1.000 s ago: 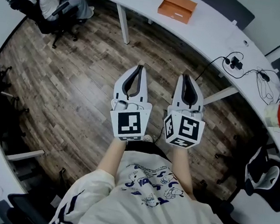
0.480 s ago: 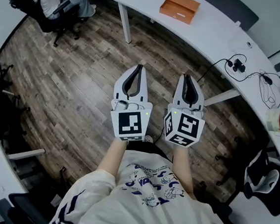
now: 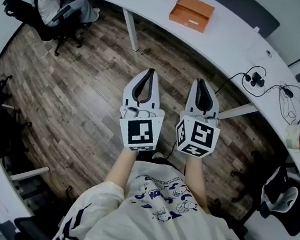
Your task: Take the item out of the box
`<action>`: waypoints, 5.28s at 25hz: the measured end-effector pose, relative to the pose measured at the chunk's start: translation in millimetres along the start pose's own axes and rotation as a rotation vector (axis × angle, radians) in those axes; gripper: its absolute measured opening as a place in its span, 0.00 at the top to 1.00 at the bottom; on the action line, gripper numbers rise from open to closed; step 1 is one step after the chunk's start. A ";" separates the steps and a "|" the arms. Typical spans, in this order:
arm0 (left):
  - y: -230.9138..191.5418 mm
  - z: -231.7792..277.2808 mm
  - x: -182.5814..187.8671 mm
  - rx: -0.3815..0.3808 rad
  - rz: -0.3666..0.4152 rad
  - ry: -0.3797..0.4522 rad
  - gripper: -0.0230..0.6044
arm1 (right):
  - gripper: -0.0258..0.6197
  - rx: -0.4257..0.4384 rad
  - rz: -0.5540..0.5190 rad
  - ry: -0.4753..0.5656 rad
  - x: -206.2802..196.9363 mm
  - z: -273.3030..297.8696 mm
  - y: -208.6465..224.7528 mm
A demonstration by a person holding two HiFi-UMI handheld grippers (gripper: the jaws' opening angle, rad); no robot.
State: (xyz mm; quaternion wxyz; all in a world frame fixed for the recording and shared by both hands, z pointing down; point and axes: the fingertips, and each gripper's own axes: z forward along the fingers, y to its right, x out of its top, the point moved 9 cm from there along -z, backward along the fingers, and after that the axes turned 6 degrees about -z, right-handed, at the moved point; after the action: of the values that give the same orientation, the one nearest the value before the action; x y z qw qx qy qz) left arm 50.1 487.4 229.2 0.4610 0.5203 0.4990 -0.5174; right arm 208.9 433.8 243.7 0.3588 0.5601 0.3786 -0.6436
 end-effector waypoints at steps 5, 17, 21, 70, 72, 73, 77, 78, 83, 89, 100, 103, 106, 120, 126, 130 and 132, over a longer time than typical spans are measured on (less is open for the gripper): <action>-14.1 43.8 -1.2 -0.011 -0.002 0.000 0.93 | 0.87 -0.007 -0.004 0.000 4.4 44.2 2.9; -52.8 145.0 1.9 -0.064 0.000 -0.001 0.93 | 0.87 -0.047 0.007 -0.008 18.0 146.0 3.8; -69.2 172.4 1.0 -0.074 -0.003 -0.003 0.93 | 0.87 -0.061 0.011 -0.007 21.1 174.8 -0.3; -101.2 383.3 -25.3 -0.060 0.003 -0.055 0.93 | 0.87 -0.092 0.066 -0.108 5.4 384.5 64.8; -100.9 393.8 -26.5 -0.055 0.002 -0.060 0.93 | 0.87 -0.086 0.065 -0.110 5.8 395.3 69.3; -99.9 398.8 -27.0 -0.053 0.002 -0.061 0.93 | 0.87 -0.084 0.065 -0.111 5.7 400.0 72.1; -96.6 420.6 -27.0 -0.046 -0.001 -0.059 0.93 | 0.87 -0.078 0.066 -0.122 5.2 419.7 83.3; -96.3 426.0 -26.6 -0.044 0.002 -0.063 0.93 | 0.87 -0.076 0.067 -0.124 5.8 424.9 85.8; -91.9 452.5 -24.6 -0.035 0.007 -0.069 0.93 | 0.87 -0.068 0.075 -0.129 8.1 449.0 100.8; -87.6 483.1 -23.1 -0.024 0.005 -0.067 0.93 | 0.87 -0.055 0.072 -0.134 11.1 478.5 116.3; -77.1 532.3 -31.6 0.017 -0.001 -0.071 0.93 | 0.87 -0.007 0.071 -0.140 8.0 529.1 141.6; -73.6 542.1 -34.7 0.026 0.004 -0.076 0.93 | 0.87 0.009 0.077 -0.141 5.4 539.6 148.4; -71.8 548.5 -38.3 0.032 0.005 -0.084 0.93 | 0.87 0.019 0.084 -0.150 1.3 547.7 152.0; -76.3 568.9 -54.7 0.054 -0.006 -0.144 0.93 | 0.87 0.040 0.102 -0.203 -12.2 574.3 158.9; -76.9 583.4 -60.9 0.036 -0.012 -0.161 0.93 | 0.87 0.030 0.110 -0.223 -17.1 582.8 164.5; -76.6 596.4 -67.3 0.008 -0.017 -0.179 0.93 | 0.87 0.008 0.112 -0.245 -22.6 591.4 167.4; -76.3 602.9 -69.8 -0.011 -0.021 -0.188 0.93 | 0.87 -0.003 0.112 -0.256 -24.1 596.2 168.2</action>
State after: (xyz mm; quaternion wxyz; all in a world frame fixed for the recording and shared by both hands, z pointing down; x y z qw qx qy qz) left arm -70.8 -110.3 277.8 0.5030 0.4617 0.4619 -0.5661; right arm 92.8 -172.2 304.4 0.4405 0.4932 0.2989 -0.6880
